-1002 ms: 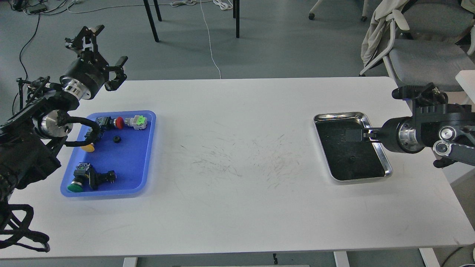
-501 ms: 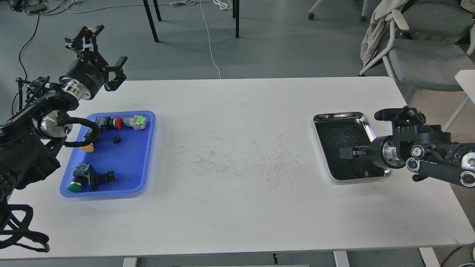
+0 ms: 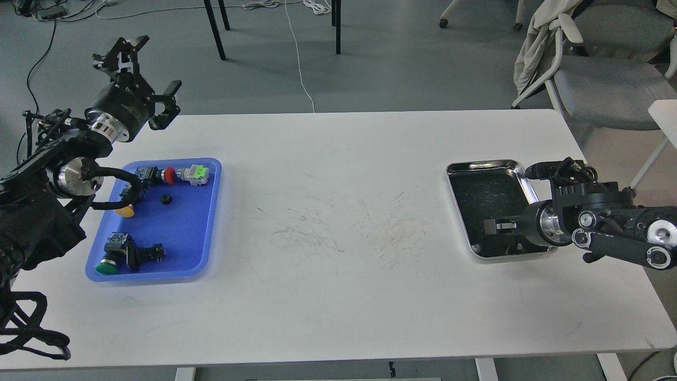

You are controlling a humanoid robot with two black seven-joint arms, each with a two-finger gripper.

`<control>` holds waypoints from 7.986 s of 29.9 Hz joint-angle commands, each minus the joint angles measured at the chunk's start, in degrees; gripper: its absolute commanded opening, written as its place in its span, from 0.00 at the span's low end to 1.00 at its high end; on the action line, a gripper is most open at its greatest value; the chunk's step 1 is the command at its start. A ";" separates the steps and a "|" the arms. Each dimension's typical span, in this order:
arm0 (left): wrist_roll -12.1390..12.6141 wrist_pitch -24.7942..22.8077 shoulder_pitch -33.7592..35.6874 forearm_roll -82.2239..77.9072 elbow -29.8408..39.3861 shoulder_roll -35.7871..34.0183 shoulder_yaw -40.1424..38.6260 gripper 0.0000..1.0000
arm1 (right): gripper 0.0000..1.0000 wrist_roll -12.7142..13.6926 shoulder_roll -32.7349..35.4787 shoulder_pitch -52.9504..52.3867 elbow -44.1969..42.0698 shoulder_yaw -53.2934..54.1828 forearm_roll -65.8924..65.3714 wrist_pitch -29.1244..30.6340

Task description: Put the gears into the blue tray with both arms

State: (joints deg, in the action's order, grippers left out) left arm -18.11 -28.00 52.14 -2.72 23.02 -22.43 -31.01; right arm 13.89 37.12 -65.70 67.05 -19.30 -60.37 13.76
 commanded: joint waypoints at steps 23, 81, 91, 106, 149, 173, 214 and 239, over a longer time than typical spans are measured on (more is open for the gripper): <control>0.10 0.00 0.51 0.00 0.00 -1.13 -0.02 0.98 | 0.11 0.00 -2.93 -0.04 -3.68 -1.18 -0.01 0.30; 0.36 0.93 2.18 0.00 0.62 -2.27 0.16 0.98 | 0.06 -14.24 -37.12 9.28 -15.37 16.23 16.34 -12.18; 0.36 0.85 2.27 0.00 0.62 -2.53 0.16 0.98 | 0.52 -14.24 -37.12 9.28 -14.32 16.23 16.78 -13.76; 0.62 1.11 2.09 -0.09 0.53 -2.80 0.42 0.98 | 1.00 -13.80 -37.12 8.84 -14.23 24.82 16.96 -14.46; 22.84 32.93 4.29 -84.98 41.22 1.58 28.62 0.98 | 1.00 -14.06 -15.58 35.47 -21.95 91.90 61.43 1.36; 40.35 28.62 2.45 -90.53 45.44 8.45 43.40 0.89 | 1.00 -13.97 -15.23 35.65 -27.76 90.93 61.43 4.70; 40.35 26.33 0.95 -89.12 45.44 6.96 39.27 0.07 | 1.00 -13.89 -14.44 36.35 -27.24 91.02 61.52 4.96; 29.46 30.38 -13.10 -53.64 58.54 -28.72 4.11 0.08 | 1.00 -13.27 -14.26 33.63 -22.49 86.62 61.52 4.79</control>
State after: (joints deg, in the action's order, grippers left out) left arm 14.11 1.85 42.94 -64.17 81.55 -48.69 -25.97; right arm 0.61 22.74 -31.62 44.57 67.17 1.07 18.73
